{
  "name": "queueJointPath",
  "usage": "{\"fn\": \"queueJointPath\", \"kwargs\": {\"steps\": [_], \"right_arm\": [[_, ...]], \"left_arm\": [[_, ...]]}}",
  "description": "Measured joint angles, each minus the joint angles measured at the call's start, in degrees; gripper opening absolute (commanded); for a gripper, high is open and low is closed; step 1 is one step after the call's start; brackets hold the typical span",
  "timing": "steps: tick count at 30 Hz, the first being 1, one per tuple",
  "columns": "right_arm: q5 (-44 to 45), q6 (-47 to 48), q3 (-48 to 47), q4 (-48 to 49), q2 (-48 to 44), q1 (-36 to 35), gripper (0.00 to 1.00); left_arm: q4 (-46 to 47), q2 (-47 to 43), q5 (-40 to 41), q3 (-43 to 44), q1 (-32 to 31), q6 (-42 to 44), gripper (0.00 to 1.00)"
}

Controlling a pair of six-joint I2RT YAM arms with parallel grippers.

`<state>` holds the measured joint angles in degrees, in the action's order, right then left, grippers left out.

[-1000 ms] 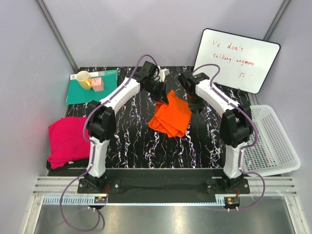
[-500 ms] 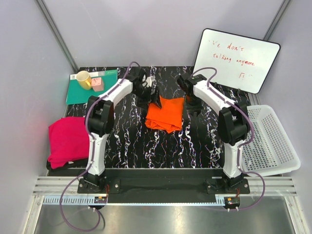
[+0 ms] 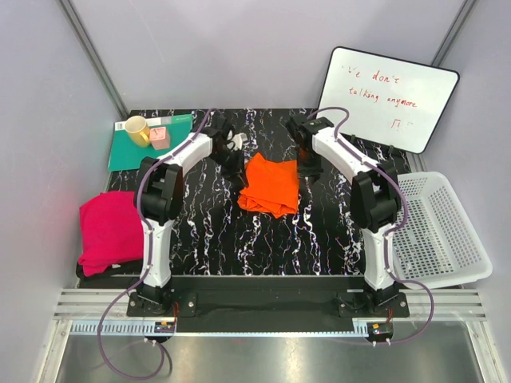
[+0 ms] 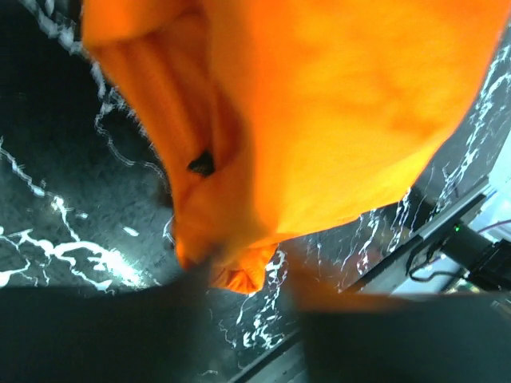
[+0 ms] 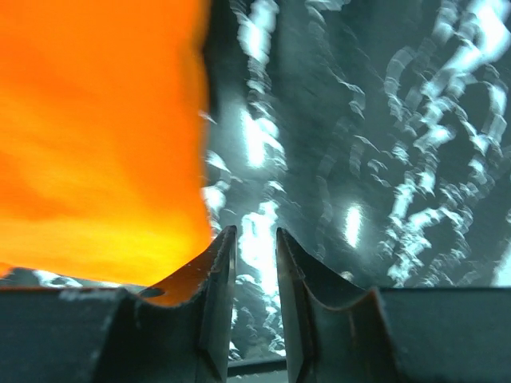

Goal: Fold and stack the t-shirts
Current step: Smooth out wrinkles on the folded tshirt

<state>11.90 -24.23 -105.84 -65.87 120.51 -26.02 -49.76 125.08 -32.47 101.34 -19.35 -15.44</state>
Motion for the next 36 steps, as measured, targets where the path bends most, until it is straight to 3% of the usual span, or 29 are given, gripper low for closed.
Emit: {"fn": "queueJointPath", "kwargs": {"steps": [6, 14, 24, 27, 30, 31, 33, 34, 36], "right_arm": [[-5.3, 0.5, -7.2, 2.1, 5.2, 0.0, 0.35], [-7.5, 1.4, -7.4, 2.2, 5.4, 0.0, 0.35], [-11.4, 2.1, -5.6, 3.8, 5.4, 0.0, 0.37], [-12.3, 2.5, -5.7, 4.3, 5.8, 0.0, 0.39], [-13.2, 2.9, -5.7, 4.6, 7.0, 0.0, 0.47], [-13.5, 3.0, -5.7, 4.6, 7.5, 0.0, 0.54], [-14.2, 3.4, -5.7, 4.6, 8.4, 0.0, 0.6], [-14.4, 3.5, -5.7, 4.6, 8.8, 0.0, 0.63], [-14.6, 3.8, -5.7, 4.5, 9.1, 0.0, 0.67]], "left_arm": [[0.2, 0.0, -0.6, -1.8, 0.2, 0.1, 0.0], [0.3, -1.0, -3.9, -1.8, 0.3, -1.9, 0.0], [1.1, -9.6, -11.1, -3.3, 0.6, -6.7, 0.0], [1.6, -10.9, -12.7, -7.0, 0.6, -6.9, 0.0], [1.4, -10.9, -12.8, -11.2, 0.6, -6.9, 0.0], [1.2, -10.9, -12.7, -12.2, 0.6, -6.9, 0.0], [1.0, -10.6, -12.3, -14.1, 0.7, -6.9, 0.09], [1.0, -10.4, -12.1, -14.5, 0.7, -6.9, 0.35], [0.7, -9.8, -11.5, -14.8, 0.7, -6.5, 0.61]]}}
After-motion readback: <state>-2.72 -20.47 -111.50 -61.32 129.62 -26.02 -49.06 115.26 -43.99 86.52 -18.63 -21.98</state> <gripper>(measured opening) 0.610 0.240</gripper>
